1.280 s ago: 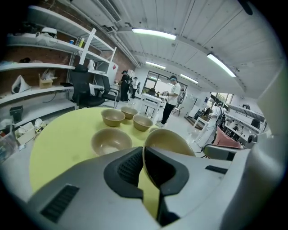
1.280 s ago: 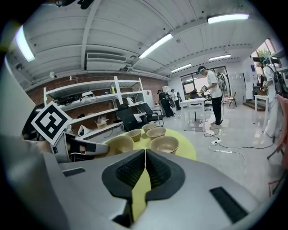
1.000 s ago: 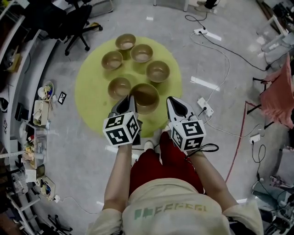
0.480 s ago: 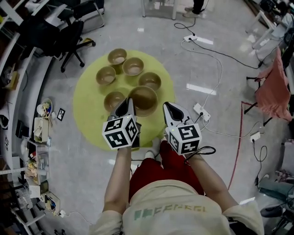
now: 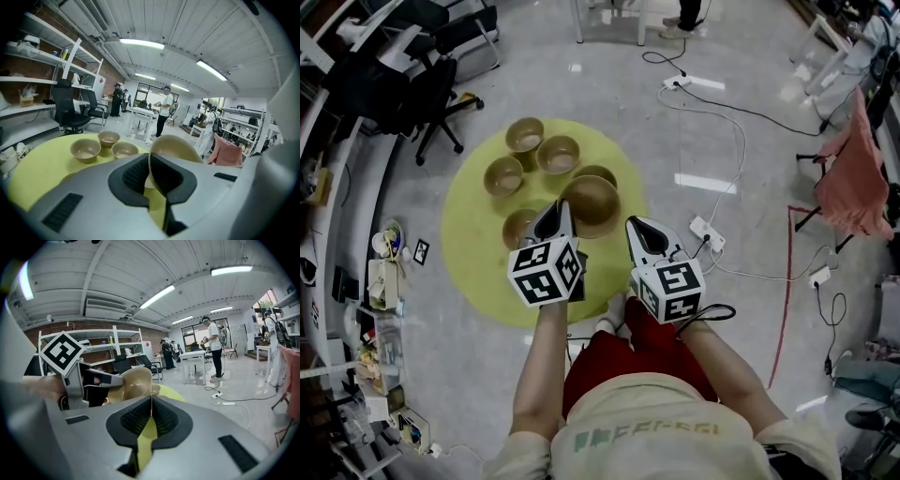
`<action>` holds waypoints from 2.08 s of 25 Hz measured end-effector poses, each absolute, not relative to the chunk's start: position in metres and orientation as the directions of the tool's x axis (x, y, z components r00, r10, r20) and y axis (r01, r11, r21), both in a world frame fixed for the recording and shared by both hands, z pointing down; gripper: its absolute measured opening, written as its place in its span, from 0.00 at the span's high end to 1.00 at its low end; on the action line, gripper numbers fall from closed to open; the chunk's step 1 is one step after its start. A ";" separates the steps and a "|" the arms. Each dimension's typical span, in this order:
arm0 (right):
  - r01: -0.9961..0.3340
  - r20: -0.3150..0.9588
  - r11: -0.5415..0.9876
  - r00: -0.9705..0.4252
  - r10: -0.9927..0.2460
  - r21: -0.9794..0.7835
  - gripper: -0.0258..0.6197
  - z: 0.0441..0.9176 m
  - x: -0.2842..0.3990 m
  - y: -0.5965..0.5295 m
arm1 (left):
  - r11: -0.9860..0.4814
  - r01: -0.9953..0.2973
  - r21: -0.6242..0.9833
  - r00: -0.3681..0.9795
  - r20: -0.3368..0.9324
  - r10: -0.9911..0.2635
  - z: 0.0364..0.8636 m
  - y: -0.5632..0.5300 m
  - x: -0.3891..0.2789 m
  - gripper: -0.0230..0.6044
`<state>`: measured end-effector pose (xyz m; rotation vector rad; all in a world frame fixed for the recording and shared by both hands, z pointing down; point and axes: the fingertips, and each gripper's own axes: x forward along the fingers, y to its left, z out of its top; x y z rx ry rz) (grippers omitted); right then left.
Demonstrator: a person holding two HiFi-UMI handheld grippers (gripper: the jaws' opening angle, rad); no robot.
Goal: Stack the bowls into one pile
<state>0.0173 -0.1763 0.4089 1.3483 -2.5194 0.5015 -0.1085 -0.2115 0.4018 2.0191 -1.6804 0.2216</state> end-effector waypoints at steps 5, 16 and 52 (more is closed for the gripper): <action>-0.842 0.369 0.506 -0.538 -0.758 -0.189 0.90 0.414 0.026 -0.191 | -0.118 -0.957 0.265 0.225 0.422 -0.878 0.400 -0.231 -0.103 0.91; -0.835 0.376 0.514 -0.548 -0.747 -0.198 0.90 0.424 0.028 -0.222 | -0.090 -0.957 0.275 0.209 0.440 -0.873 0.415 -0.262 -0.101 0.91; -0.808 0.466 0.534 -0.583 -0.666 -0.248 0.90 0.476 0.022 -0.271 | 0.016 -0.959 0.284 0.150 0.554 -0.819 0.484 -0.305 -0.110 0.91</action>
